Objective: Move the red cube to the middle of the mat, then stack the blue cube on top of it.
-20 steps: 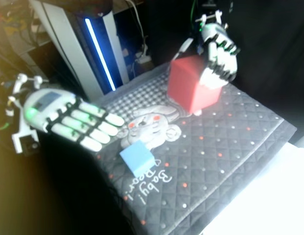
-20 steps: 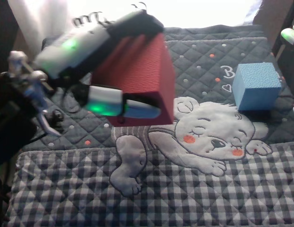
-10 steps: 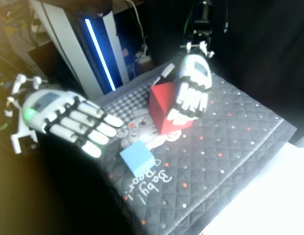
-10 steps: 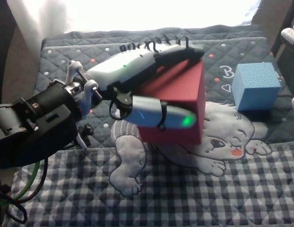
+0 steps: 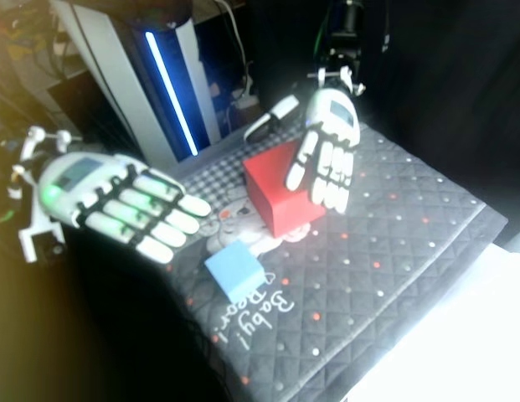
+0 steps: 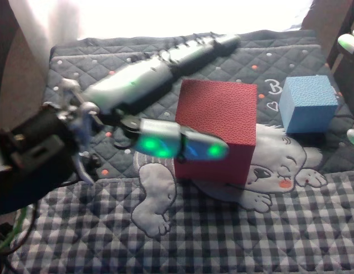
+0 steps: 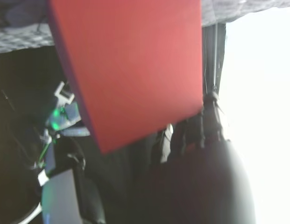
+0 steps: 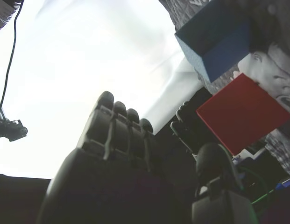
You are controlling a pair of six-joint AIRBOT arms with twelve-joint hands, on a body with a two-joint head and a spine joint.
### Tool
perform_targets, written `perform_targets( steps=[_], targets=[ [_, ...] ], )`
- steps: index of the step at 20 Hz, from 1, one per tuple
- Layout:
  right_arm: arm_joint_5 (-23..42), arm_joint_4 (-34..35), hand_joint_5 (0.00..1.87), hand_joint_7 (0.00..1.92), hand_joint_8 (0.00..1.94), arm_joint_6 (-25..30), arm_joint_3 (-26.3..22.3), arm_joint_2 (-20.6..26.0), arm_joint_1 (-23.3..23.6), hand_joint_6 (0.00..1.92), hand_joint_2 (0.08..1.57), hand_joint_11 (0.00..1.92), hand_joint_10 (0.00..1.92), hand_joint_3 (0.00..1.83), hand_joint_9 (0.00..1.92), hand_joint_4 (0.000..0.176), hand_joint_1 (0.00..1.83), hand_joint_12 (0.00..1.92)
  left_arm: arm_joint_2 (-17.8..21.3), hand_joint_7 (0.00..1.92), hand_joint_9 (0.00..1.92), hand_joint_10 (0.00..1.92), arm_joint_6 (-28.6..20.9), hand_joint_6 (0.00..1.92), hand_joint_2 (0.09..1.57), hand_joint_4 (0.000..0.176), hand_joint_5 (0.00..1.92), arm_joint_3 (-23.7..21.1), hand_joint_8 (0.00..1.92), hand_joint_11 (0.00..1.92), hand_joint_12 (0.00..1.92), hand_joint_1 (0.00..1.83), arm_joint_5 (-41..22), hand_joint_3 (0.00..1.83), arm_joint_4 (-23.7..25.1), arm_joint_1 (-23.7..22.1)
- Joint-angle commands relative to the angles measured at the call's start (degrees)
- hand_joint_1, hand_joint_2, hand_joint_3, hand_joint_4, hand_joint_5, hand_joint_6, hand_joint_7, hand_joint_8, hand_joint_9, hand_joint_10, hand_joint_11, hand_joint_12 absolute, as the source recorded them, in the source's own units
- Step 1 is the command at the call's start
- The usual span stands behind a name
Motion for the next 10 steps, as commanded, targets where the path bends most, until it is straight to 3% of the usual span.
perform_targets(
  steps=[1, 2, 3, 4, 5, 8, 10],
  targets=[
    [7.74, -0.33, 0.00, 0.00, 0.00, 0.54, 0.85, 0.09, 0.21, 0.00, 1.22, 0.00, 0.01, 0.00, 0.02, 0.000, 0.70, 0.30, 1.30, 0.00, 0.00, 0.00, -0.02, 0.00, 0.88, 0.143, 0.00, -0.63, 0.00, 0.00, 0.00, 0.57, -12.08, 0.00, -2.96, 1.08],
    [7.66, -0.43, 0.00, 0.00, 0.00, 0.54, 0.98, 0.09, 0.23, 0.00, 1.21, 0.00, 0.06, 0.00, 0.10, 0.000, 0.78, 0.69, 2.71, 0.00, 0.00, 0.00, 1.00, 0.00, 0.87, 0.147, 0.00, -1.59, 0.00, 0.00, 0.00, 0.53, -14.74, 0.00, -5.34, 2.58],
    [7.46, -0.42, 0.00, 0.00, 0.00, 0.54, 1.25, 0.06, 0.29, 0.00, 1.21, 0.00, 0.06, 0.00, 0.10, 0.000, 0.78, 0.69, 4.59, 0.00, 0.00, 0.00, 2.62, 0.00, 0.87, 0.147, 0.00, -3.01, 0.00, 0.00, 0.00, 0.53, -17.75, 0.00, -7.97, 4.46],
    [6.51, -0.40, 0.00, 0.00, 0.00, 0.54, 1.52, 0.04, 0.73, 0.00, 1.20, 0.00, 0.21, 0.00, 0.09, 0.000, 0.80, 0.86, 6.10, 0.00, 0.00, 0.00, 3.73, 0.00, 0.87, 0.138, 0.00, -4.13, 0.00, 0.00, 0.00, 0.52, -19.75, 0.00, -9.45, 5.76],
    [4.89, 0.10, 0.00, 0.00, 0.00, 0.55, 2.19, -0.31, 1.25, 0.00, 1.21, 0.00, 0.39, 0.00, 0.01, 0.000, 0.84, 0.90, 7.92, 0.00, 0.00, 0.00, 5.12, 0.00, 0.91, 0.102, 0.00, -5.51, 0.00, 0.00, 0.00, 0.56, -22.32, 0.01, -11.26, 7.40],
    [1.75, 0.52, 0.00, 0.00, 0.00, 3.44, 4.67, -1.98, 2.89, 0.00, 1.19, 0.00, 0.36, 0.00, 0.00, 0.000, 0.90, 0.88, 9.38, 0.00, 0.00, 0.00, 6.30, 0.00, 0.92, 0.100, 0.00, -7.07, 0.00, 0.00, 0.00, 0.57, -25.90, 0.01, -13.32, 9.93],
    [-1.38, 0.49, 0.00, 0.00, 0.00, 11.37, 8.83, -4.52, 4.35, 0.00, 1.14, 0.00, 0.37, 0.00, 0.01, 0.000, 0.90, 1.13, 9.82, 0.00, 0.00, 0.00, 6.36, 0.00, 0.91, 0.132, 0.00, -8.05, 0.00, 0.00, 0.00, 0.58, -29.03, 0.01, -14.90, 11.97]
  ],
)
